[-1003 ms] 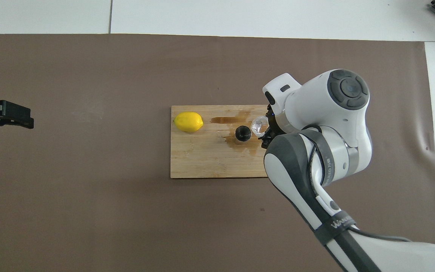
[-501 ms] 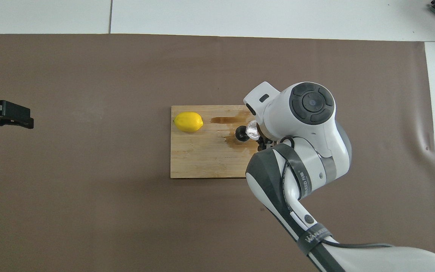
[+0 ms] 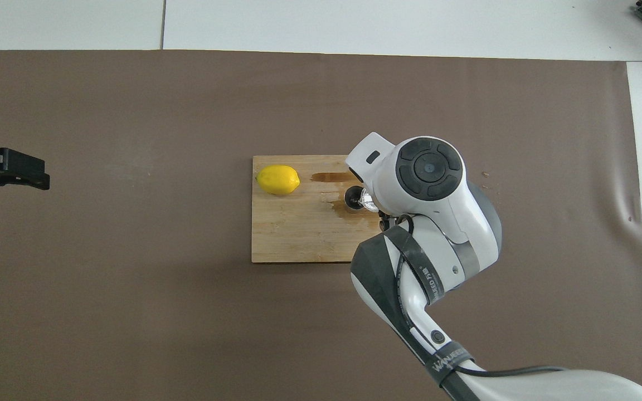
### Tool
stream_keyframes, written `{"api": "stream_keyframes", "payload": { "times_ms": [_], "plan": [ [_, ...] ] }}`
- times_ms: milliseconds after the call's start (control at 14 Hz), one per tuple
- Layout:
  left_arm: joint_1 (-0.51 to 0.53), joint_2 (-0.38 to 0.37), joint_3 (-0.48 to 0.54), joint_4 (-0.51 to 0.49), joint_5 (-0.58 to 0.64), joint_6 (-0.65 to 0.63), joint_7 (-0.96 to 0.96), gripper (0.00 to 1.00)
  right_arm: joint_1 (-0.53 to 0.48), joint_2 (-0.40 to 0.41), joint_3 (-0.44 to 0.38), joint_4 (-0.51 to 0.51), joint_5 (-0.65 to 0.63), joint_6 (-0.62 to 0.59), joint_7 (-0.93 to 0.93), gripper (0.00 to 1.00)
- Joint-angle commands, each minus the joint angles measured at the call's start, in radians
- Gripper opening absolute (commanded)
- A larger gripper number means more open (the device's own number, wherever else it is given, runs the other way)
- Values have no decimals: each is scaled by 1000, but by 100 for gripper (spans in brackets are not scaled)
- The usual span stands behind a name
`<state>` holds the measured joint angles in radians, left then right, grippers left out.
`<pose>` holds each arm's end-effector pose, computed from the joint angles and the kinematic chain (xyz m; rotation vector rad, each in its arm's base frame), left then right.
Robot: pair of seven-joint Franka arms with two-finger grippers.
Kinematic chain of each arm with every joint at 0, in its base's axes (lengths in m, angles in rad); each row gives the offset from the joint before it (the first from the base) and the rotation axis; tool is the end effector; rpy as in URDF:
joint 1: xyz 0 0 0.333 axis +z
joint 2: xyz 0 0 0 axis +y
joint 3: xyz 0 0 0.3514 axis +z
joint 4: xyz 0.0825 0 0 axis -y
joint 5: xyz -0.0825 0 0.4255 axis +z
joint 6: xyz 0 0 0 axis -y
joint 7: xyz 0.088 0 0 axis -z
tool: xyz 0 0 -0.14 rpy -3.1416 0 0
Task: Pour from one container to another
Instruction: 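Tilt the glass cup with the right gripper above the metal cup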
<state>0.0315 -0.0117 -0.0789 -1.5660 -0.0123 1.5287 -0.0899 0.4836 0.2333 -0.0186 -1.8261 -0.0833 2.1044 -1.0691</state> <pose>0.5861 -0.0298 0.6326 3.1310 0.0660 -0.0413 0.6017 0.2955 0.3933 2.1549 2.1650 0.0306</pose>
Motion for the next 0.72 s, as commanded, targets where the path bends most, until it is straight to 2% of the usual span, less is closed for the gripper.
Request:
{"api": "stream_keyframes", "payload": {
  "times_ms": [0,645],
  "plan": [
    [4,-24,-2,-23,6,-9,-4,100,-3,-5,3,-13,-52,23,11,36],
    [5,-24,-2,-23,6,-9,-4,100,-2,-2,3,-7,-75,31,15,36]
  ]
}}
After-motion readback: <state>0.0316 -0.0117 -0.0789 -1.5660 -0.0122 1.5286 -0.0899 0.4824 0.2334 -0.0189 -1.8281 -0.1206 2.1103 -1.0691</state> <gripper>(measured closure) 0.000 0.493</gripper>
